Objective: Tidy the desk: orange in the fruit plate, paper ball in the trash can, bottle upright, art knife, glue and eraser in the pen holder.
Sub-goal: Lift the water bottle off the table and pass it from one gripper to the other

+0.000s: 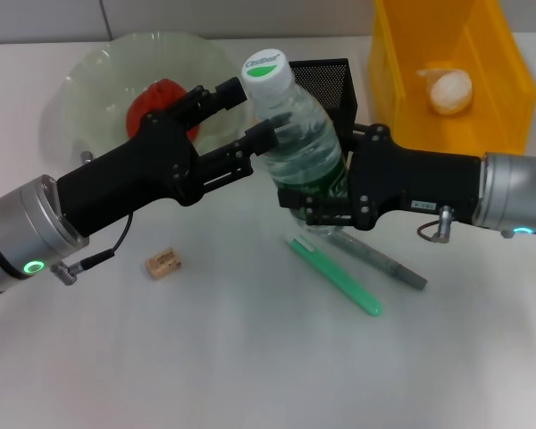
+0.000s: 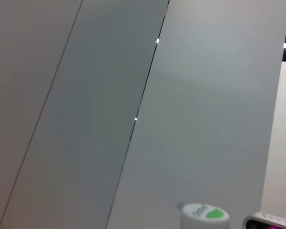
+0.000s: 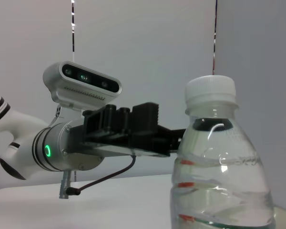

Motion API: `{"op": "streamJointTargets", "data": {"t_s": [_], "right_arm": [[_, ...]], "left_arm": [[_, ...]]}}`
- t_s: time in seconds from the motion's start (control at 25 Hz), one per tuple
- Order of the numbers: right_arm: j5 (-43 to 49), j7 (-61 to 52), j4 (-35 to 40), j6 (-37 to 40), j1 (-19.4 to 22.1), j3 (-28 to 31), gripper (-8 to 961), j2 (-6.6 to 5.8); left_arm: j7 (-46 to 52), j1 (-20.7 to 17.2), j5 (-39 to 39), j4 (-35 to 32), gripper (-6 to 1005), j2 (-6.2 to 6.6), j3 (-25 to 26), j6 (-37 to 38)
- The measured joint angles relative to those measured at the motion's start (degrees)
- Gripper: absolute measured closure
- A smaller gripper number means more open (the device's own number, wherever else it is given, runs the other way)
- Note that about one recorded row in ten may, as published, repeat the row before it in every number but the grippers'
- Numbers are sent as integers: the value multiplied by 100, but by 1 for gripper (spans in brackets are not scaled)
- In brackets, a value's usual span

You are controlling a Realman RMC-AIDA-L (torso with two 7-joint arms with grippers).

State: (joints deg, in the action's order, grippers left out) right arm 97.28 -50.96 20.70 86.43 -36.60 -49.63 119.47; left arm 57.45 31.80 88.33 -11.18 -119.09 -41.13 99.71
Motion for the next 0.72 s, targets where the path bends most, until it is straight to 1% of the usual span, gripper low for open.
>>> {"op": "streamJointTargets", "data": {"t_s": [0.08,0.28,0.72], "right_arm": [[0,2,-168,-76,-93,-15,164,6],[13,20,-368,-132,-203,-31,163,12],[6,76,-563,-241,-274,-194,160,26]], "left_arm": [[-185,2,-113,114,201,0,0,-8],[-347,12,-121,168,202,-7,-17,-33],[-560,14,-124,292,202,-6,-4,-149]]}}
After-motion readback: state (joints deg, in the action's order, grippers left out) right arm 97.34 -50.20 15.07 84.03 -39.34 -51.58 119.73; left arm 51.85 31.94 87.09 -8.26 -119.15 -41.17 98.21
